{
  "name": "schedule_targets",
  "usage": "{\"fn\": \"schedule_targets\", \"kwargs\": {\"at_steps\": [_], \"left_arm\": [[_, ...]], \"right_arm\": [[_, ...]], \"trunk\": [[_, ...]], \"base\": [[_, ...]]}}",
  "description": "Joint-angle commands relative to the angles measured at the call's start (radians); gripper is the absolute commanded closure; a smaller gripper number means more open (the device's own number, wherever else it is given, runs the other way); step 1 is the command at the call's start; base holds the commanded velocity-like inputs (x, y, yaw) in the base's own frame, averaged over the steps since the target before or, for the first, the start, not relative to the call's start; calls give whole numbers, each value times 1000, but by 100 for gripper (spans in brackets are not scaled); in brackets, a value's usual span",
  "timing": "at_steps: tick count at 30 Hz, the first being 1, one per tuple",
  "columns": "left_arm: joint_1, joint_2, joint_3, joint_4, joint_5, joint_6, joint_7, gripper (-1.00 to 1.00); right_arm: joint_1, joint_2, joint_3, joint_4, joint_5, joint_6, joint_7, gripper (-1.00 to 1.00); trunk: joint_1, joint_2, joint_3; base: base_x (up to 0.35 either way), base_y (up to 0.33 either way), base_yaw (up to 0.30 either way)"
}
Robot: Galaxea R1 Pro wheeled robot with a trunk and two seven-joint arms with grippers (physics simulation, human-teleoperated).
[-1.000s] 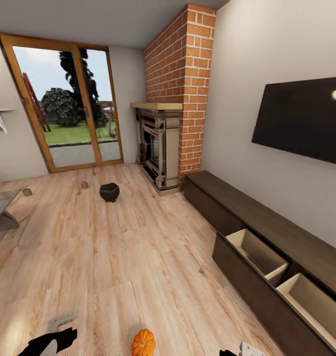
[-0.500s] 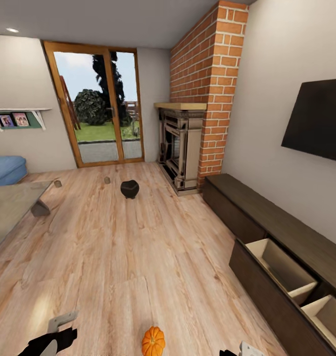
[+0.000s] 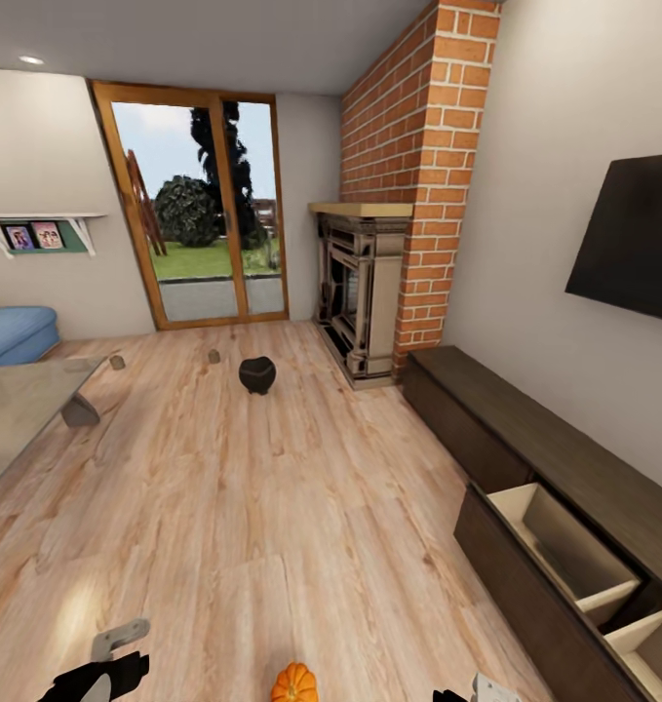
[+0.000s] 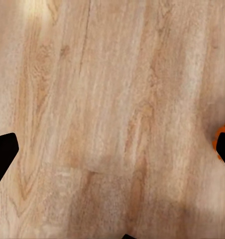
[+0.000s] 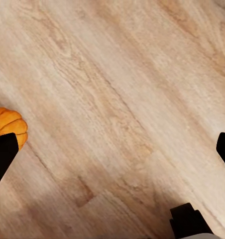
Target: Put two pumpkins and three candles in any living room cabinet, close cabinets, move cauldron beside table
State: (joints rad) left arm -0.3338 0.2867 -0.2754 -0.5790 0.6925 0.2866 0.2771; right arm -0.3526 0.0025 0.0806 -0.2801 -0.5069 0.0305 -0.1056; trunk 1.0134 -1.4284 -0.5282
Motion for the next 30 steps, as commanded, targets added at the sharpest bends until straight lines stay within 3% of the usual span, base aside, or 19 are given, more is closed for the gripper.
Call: {"fn": "schedule_targets", "kwargs": {"at_steps": [1,5,13,21,30], "left_arm": [[-1,2,-8,-2,10,2,10,-100],[-1,2,-8,-2,10,2,10,-100],[-1,2,-8,-2,10,2,10,-100],[-1,2,-8,2,10,0,10,-100],[-1,2,-8,3,12,-38,10,-100]], "right_arm": [[0,0,8,-2,-7,3,-8,-100],[0,-1,8,-2,-7,3,-8,-100],[0,1,8,-2,-7,3,-8,-100],[0,0,8,-2,-7,3,-8,-100],[0,-1,8,-2,-7,3,-7,-100]], "trunk": [[0,-1,-1],[0,-1,-1],[0,-1,-1],[0,-1,-1],[0,-1,-1]], "base": [[31,-42,0],[-68,-13,48],[-10,5,252],[164,6,271],[139,21,38]]}}
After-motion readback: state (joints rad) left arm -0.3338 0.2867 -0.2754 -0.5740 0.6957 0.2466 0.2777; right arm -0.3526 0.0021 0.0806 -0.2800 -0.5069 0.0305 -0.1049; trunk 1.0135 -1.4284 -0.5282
